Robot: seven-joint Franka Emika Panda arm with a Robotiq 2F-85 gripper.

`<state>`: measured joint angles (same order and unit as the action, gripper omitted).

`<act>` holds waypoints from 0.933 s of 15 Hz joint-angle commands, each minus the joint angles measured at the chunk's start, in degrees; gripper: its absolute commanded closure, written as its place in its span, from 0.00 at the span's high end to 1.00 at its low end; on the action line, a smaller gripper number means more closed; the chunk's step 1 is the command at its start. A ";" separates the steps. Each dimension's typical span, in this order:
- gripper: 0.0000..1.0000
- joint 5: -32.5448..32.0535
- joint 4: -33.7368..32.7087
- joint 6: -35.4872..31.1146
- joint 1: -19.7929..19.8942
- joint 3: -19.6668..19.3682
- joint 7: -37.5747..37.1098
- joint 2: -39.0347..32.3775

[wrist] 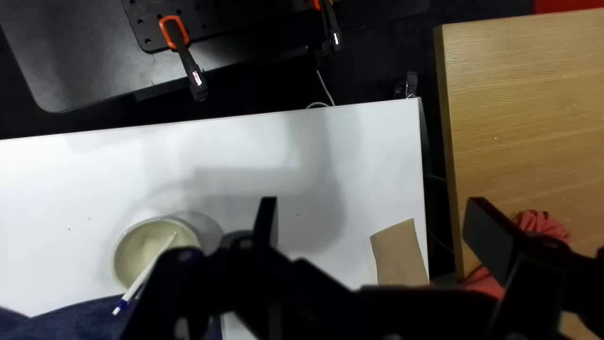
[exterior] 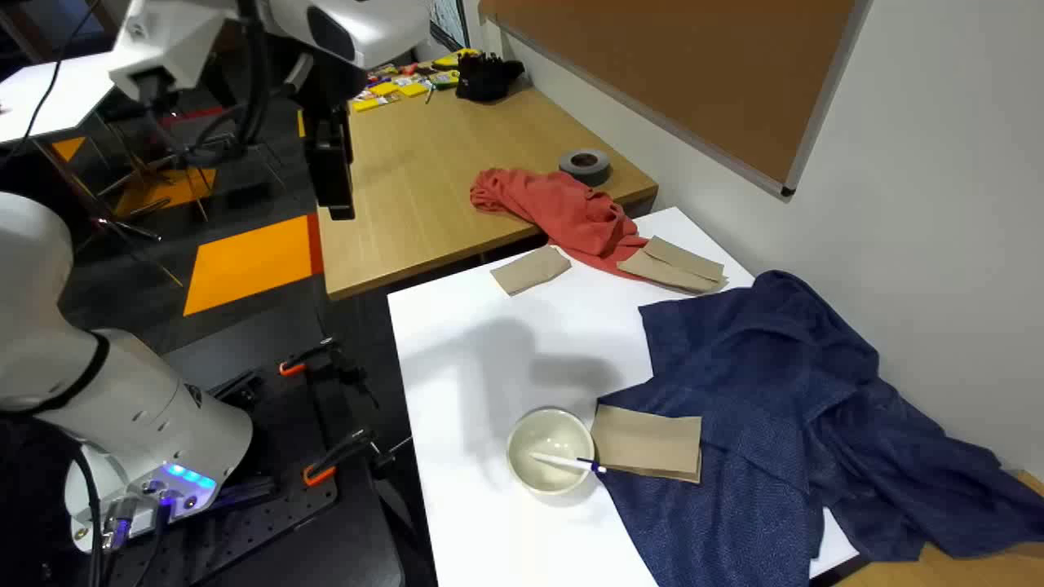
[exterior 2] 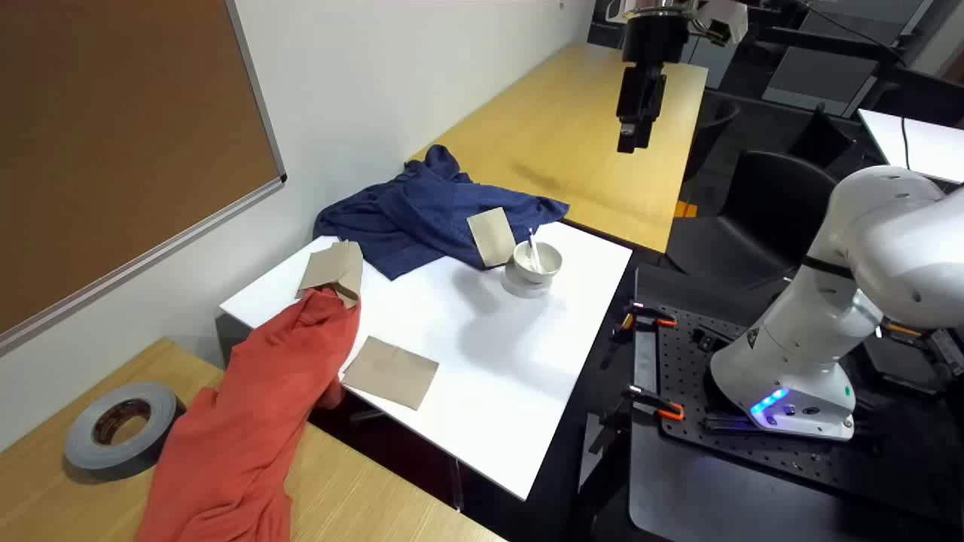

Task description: Remove the pen from the bowl and place it on the table

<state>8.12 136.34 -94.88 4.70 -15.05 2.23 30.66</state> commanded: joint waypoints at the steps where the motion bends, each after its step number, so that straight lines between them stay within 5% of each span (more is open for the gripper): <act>1: 1.00 0.74 -0.13 0.24 1.98 1.62 0.82 -0.32; 6: 1.00 0.74 -0.13 0.24 1.98 1.62 0.82 -0.32; 14: 1.00 1.89 0.77 -13.55 4.70 2.63 -6.89 -6.46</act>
<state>8.32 136.69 -103.19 7.54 -13.90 -1.87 27.36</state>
